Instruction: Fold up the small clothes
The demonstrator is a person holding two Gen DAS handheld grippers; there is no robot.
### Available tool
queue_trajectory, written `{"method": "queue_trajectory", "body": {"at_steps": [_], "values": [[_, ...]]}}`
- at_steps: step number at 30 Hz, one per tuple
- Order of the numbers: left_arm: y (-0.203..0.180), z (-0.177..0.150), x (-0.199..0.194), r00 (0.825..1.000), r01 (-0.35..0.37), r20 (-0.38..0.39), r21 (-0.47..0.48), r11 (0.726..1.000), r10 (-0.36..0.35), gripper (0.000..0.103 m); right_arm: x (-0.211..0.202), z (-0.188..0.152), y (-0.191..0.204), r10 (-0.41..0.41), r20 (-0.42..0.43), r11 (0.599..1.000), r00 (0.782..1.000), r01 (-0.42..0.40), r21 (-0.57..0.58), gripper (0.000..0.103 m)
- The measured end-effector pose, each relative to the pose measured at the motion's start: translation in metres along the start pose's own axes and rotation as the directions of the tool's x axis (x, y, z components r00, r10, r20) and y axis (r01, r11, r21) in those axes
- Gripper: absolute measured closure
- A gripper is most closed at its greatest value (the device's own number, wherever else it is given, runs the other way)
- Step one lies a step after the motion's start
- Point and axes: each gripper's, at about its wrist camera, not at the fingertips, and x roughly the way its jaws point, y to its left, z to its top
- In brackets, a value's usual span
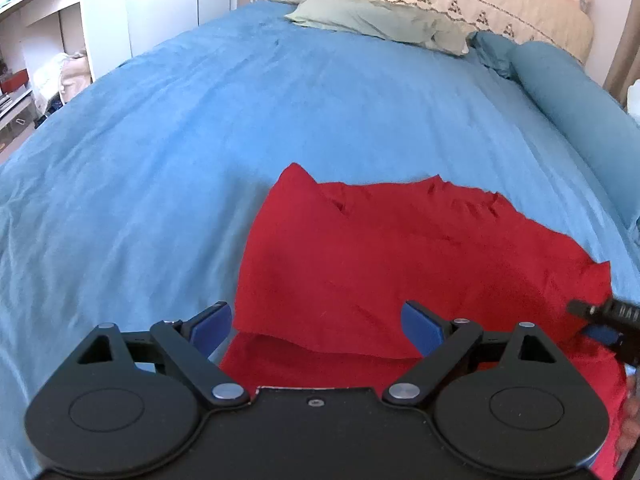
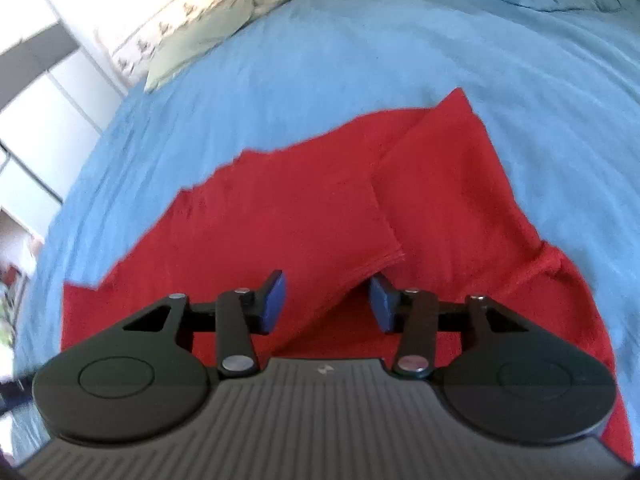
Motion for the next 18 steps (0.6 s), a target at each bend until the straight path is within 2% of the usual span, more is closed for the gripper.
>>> {"method": "queue_trajectory", "body": {"at_steps": [2, 5, 7, 8, 10, 14, 16, 18], "values": [[0.002, 0.000, 0.000, 1.000, -0.003, -0.003, -0.001, 1.000, 0.003, 0.009, 0.005, 0.008, 0.000, -0.010, 0.003, 1.000, 1.000, 0.010, 0.026, 0.039], [0.005, 0.002, -0.001, 1.000, -0.002, -0.001, -0.012, 1.000, 0.002, 0.009, 0.019, 0.015, 0.004, -0.080, -0.027, 0.996, 0.996, 0.081, 0.023, 0.044], [0.007, 0.002, 0.000, 1.000, -0.005, -0.005, -0.016, 1.000, 0.005, 0.009, 0.020, 0.014, 0.008, -0.094, -0.027, 0.996, 0.995, 0.094, 0.006, 0.061], [0.007, 0.002, 0.001, 1.000, -0.007, -0.007, -0.016, 1.000, 0.006, 0.009, 0.020, 0.015, 0.010, -0.085, -0.033, 0.996, 0.996, 0.085, -0.010, 0.083], [0.009, 0.004, 0.001, 1.000, -0.011, -0.004, -0.014, 1.000, 0.011, 0.009, 0.015, 0.022, 0.018, -0.055, -0.029, 0.998, 0.998, 0.054, -0.043, 0.083], [0.014, 0.008, -0.001, 1.000, -0.015, 0.009, -0.010, 1.000, 0.015, 0.009, -0.026, 0.048, 0.040, 0.021, 0.091, 0.991, 0.996, -0.008, -0.134, 0.083], [0.015, 0.009, -0.001, 1.000, -0.015, 0.012, -0.011, 1.000, 0.015, 0.009, -0.052, 0.059, 0.044, 0.002, 0.171, 0.980, 0.985, 0.032, -0.194, 0.083], [0.016, 0.009, 0.000, 1.000, -0.013, 0.012, -0.011, 1.000, 0.013, 0.009, -0.058, 0.062, 0.039, -0.066, 0.199, 0.964, 0.978, 0.114, -0.240, 0.083]]}}
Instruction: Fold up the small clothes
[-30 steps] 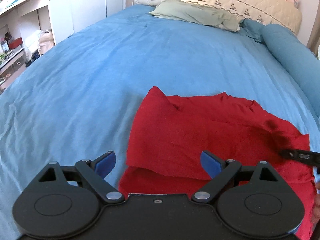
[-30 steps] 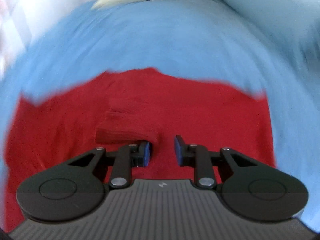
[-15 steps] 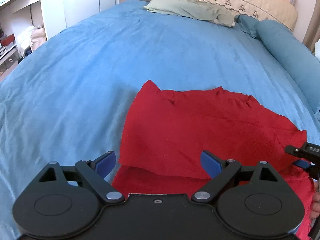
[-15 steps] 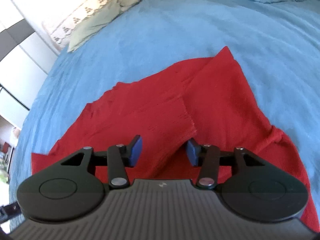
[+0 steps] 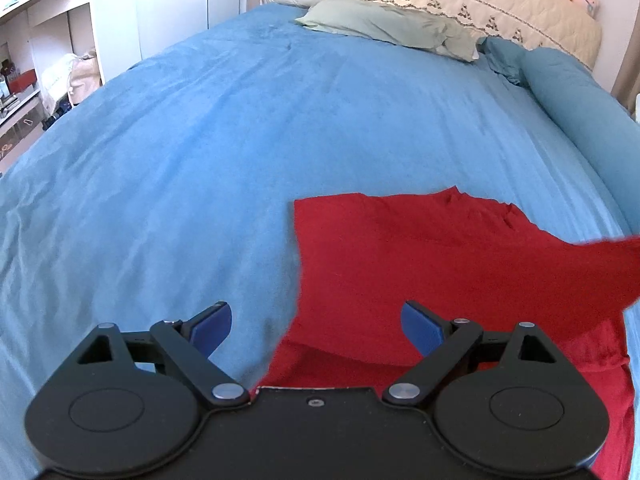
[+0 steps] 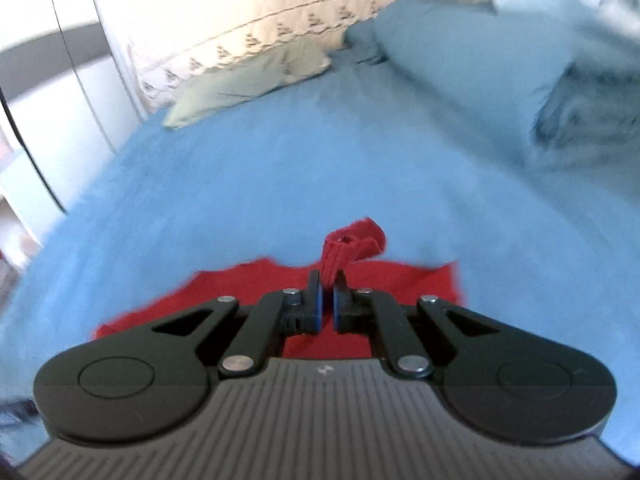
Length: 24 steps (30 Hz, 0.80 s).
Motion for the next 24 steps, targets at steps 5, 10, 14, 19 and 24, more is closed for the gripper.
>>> {"method": "queue_trajectory", "body": {"at_steps": [5, 10, 14, 19, 24], "values": [[-0.004, -0.002, 0.007, 1.000, -0.006, -0.007, 0.015, 1.000, 0.006, 0.009, 0.037, -0.039, -0.027, -0.074, -0.169, 0.997, 0.983, 0.070, -0.031, 0.083], [-0.011, -0.002, 0.014, 1.000, 0.006, -0.011, 0.045, 0.999, -0.006, 0.009, 0.039, -0.060, -0.032, -0.187, -0.183, 0.982, 0.965, 0.179, -0.058, 0.050], [-0.024, -0.001, 0.019, 0.999, 0.045, -0.020, 0.101, 0.994, -0.043, 0.009, 0.009, -0.061, -0.011, -0.211, -0.016, 0.966, 0.977, 0.206, -0.156, 0.016], [-0.045, -0.004, 0.038, 0.994, 0.099, -0.064, 0.159, 0.982, -0.089, 0.009, 0.023, -0.076, 0.004, 0.027, -0.120, 0.972, 0.992, -0.054, -0.227, 0.016], [-0.053, -0.014, 0.054, 0.992, 0.088, -0.104, 0.168, 0.982, -0.071, 0.009, 0.050, -0.101, -0.026, -0.040, -0.174, 0.990, 0.984, 0.015, -0.142, 0.015]]}}
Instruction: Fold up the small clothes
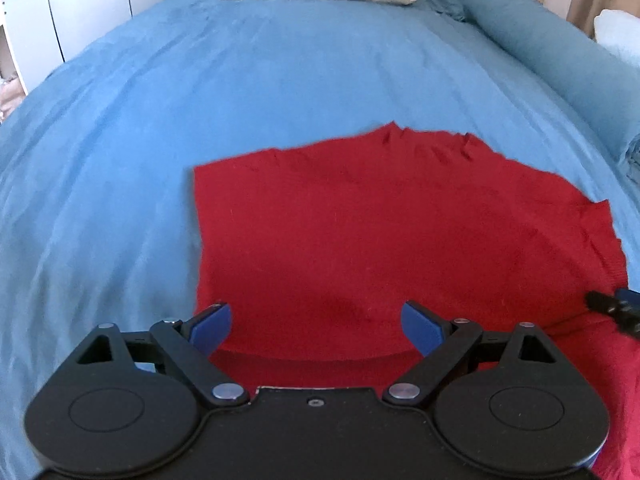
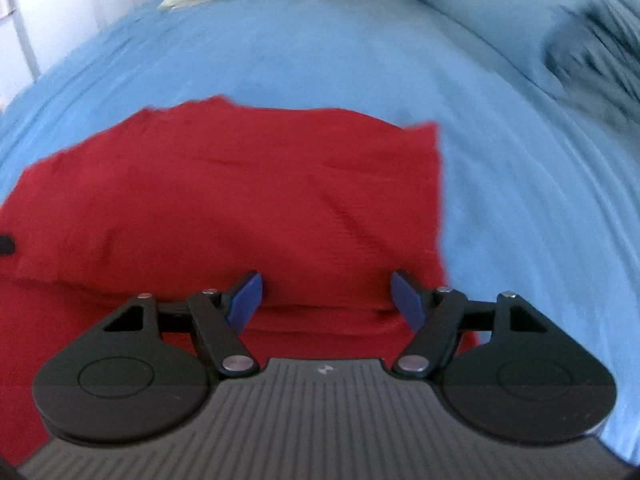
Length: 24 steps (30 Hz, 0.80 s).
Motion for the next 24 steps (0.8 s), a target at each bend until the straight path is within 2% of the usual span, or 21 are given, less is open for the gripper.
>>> {"method": "queue_trajectory", "body": {"at_steps": [2, 4, 8, 12, 16, 18, 20, 22, 24], "values": [[0.001, -0.004, 0.001, 1.000, -0.001, -0.006, -0.008, 1.000, 0.001, 0.009, -0.003, 0.000, -0.010, 0.033, 0.002, 0.998, 0.999, -0.033, 0.045, 0.015], [0.001, -0.007, -0.003, 1.000, -0.010, -0.008, -0.010, 1.000, 0.010, 0.009, -0.010, 0.009, -0.011, 0.036, 0.000, 0.999, 0.999, -0.036, 0.020, 0.015], [0.005, -0.011, -0.030, 0.999, -0.044, 0.008, -0.031, 0.999, 0.044, 0.009, -0.052, 0.018, -0.012, 0.065, 0.071, 0.998, 0.995, -0.064, -0.012, 0.015], [0.006, -0.015, -0.083, 0.994, -0.089, 0.060, -0.058, 0.994, 0.093, 0.009, -0.114, 0.034, -0.012, 0.081, 0.137, 0.996, 0.987, -0.075, -0.048, 0.015], [0.004, -0.024, -0.154, 0.979, -0.146, 0.129, -0.078, 0.986, 0.155, 0.009, -0.187, 0.042, -0.013, 0.083, 0.207, 0.993, 0.975, -0.063, -0.101, 0.013], [0.007, -0.032, -0.190, 0.974, -0.153, 0.149, -0.110, 0.982, 0.169, 0.009, -0.218, 0.046, -0.015, 0.090, 0.228, 0.992, 0.970, -0.066, -0.109, 0.007], [0.011, -0.044, -0.218, 0.975, -0.141, 0.154, -0.122, 0.983, 0.159, 0.007, -0.251, 0.042, -0.015, 0.087, 0.249, 0.993, 0.964, -0.063, -0.103, 0.000], [0.018, -0.059, -0.240, 0.976, -0.139, 0.150, -0.115, 0.983, 0.156, 0.000, -0.277, 0.034, -0.012, 0.067, 0.276, 0.994, 0.959, -0.040, -0.103, 0.000], [0.026, -0.077, -0.253, 0.979, -0.140, 0.135, -0.099, 0.985, 0.153, 0.000, -0.304, 0.016, -0.009, 0.032, 0.291, 0.993, 0.956, 0.001, -0.114, 0.000]]}}
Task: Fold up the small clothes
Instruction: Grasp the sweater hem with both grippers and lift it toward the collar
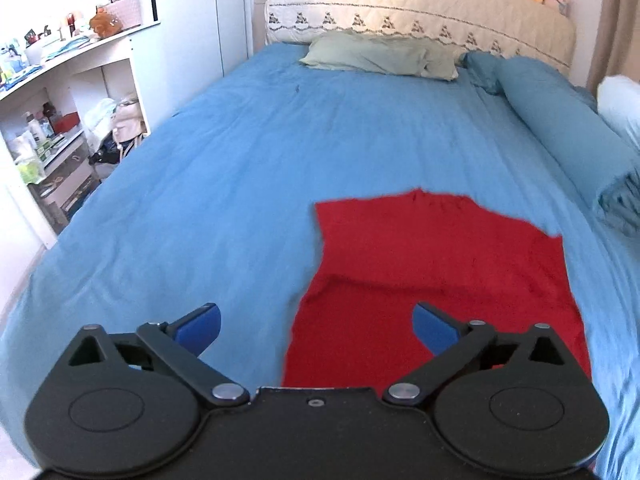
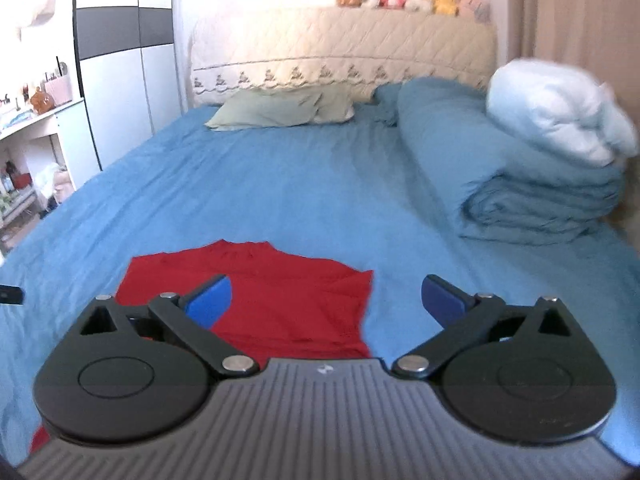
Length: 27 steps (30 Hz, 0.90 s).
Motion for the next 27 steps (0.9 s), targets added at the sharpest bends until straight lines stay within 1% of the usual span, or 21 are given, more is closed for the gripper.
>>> {"method": "queue_trajectory", "body": {"at_steps": [2, 4, 5, 7, 9, 12, 14, 15, 16, 17, 18, 19, 21, 22, 24, 27], "values": [[0.013, -0.019, -0.002, 0.999, 0.009, -0.047, 0.012, 1.000, -0.009, 0.000, -0.019, -0.014, 0.005, -0.002, -0.044, 1.000, 0.999, 0.001, -0.015, 0.000], [0.026, -0.043, 0.005, 0.993, 0.031, -0.115, 0.004, 1.000, -0.030, 0.000, -0.034, -0.035, 0.009, -0.017, -0.090, 1.000, 0.996, 0.016, -0.020, 0.000], [0.031, -0.054, 0.007, 0.989, 0.038, -0.140, 0.002, 0.999, -0.038, 0.000, -0.040, -0.047, 0.011, -0.028, -0.126, 1.000, 0.992, 0.026, -0.016, 0.000], [0.040, -0.076, 0.013, 0.984, 0.043, -0.171, -0.002, 0.999, -0.043, 0.000, -0.044, -0.074, 0.015, -0.052, -0.174, 0.999, 0.983, 0.051, -0.011, 0.000], [0.045, -0.096, 0.023, 0.977, 0.043, -0.207, -0.013, 0.999, -0.044, 0.001, -0.046, -0.103, 0.021, -0.083, -0.224, 0.996, 0.971, 0.085, 0.000, 0.000], [0.051, -0.124, 0.036, 0.966, 0.049, -0.249, -0.063, 0.997, -0.064, 0.010, -0.048, -0.146, 0.028, -0.119, -0.291, 0.991, 0.949, 0.130, 0.017, 0.000], [0.050, -0.138, 0.048, 0.959, 0.047, -0.275, -0.087, 0.995, -0.069, 0.015, -0.043, -0.175, 0.036, -0.143, -0.343, 0.987, 0.928, 0.157, 0.014, 0.000], [0.050, -0.145, 0.054, 0.954, 0.051, -0.289, -0.097, 0.994, -0.077, 0.020, -0.039, -0.187, 0.039, -0.143, -0.361, 0.986, 0.922, 0.163, 0.026, 0.000], [0.049, -0.151, 0.060, 0.949, 0.058, -0.303, -0.106, 0.993, -0.088, 0.024, -0.034, -0.200, 0.042, -0.138, -0.387, 0.985, 0.912, 0.169, 0.047, 0.000], [0.048, -0.158, 0.067, 0.944, 0.066, -0.315, -0.117, 0.991, -0.100, 0.030, -0.028, -0.212, 0.045, -0.125, -0.416, 0.983, 0.901, 0.170, 0.073, 0.000], [0.047, -0.164, 0.071, 0.940, 0.073, -0.323, -0.126, 0.989, -0.111, 0.034, -0.022, -0.222, 0.046, -0.114, -0.433, 0.981, 0.894, 0.169, 0.091, 0.000], [0.046, -0.169, 0.074, 0.940, 0.073, -0.321, -0.128, 0.989, -0.111, 0.034, -0.017, -0.231, 0.049, -0.108, -0.446, 0.980, 0.889, 0.171, 0.105, 0.000], [0.042, -0.176, 0.071, 0.952, 0.069, -0.290, -0.117, 0.991, -0.100, 0.034, -0.005, -0.244, 0.055, -0.111, -0.464, 0.978, 0.879, 0.180, 0.108, 0.002], [0.041, -0.177, 0.069, 0.955, 0.067, -0.281, -0.111, 0.992, -0.096, 0.034, -0.001, -0.249, 0.058, -0.113, -0.465, 0.977, 0.878, 0.184, 0.110, 0.004], [0.040, -0.178, 0.066, 0.958, 0.069, -0.272, -0.103, 0.992, -0.095, 0.034, 0.007, -0.255, 0.061, -0.115, -0.469, 0.976, 0.876, 0.186, 0.109, 0.011], [0.043, -0.181, 0.064, 0.956, 0.081, -0.276, -0.091, 0.993, -0.104, 0.036, 0.012, -0.258, 0.062, -0.109, -0.459, 0.979, 0.882, 0.175, 0.103, 0.012]]}}
